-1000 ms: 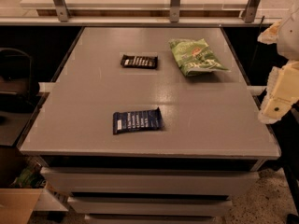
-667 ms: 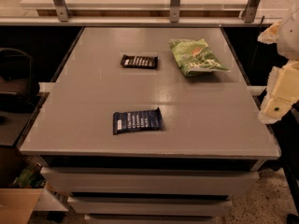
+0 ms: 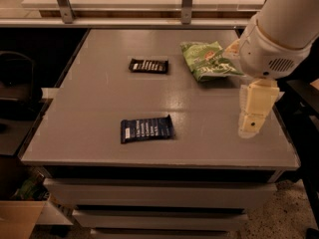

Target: Pick rxbar blueberry

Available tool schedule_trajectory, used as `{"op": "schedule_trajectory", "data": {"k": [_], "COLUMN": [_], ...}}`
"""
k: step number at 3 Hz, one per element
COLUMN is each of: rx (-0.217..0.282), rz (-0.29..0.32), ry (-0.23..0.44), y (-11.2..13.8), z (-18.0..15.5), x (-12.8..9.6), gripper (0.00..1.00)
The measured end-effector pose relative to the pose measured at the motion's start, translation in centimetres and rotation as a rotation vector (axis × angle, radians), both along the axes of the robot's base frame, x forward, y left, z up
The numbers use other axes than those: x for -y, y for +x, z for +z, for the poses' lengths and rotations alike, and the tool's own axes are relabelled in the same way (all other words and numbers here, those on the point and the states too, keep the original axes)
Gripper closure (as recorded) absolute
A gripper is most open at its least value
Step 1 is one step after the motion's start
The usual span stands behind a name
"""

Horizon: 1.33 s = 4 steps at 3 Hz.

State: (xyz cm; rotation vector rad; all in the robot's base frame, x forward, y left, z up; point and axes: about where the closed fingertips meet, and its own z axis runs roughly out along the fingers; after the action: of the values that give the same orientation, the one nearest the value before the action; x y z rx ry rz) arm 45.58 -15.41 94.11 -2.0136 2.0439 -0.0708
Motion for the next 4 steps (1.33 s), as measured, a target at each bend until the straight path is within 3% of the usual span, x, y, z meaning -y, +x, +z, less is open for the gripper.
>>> {"op": "schedule_trajectory", "data": {"k": [2,3,4], "rx": [-0.103,-0.136,-0.148], "rz": [0.272,0.372,0.423], "ry": [-0.038,-0.038,-0.015], "y": [0.2,0.5,1.2], "z": [-5.6,-7.7,-8.6], "x": [-8.1,-11.0,-13.1], "gripper": [0.0,0.0,0.0]}}
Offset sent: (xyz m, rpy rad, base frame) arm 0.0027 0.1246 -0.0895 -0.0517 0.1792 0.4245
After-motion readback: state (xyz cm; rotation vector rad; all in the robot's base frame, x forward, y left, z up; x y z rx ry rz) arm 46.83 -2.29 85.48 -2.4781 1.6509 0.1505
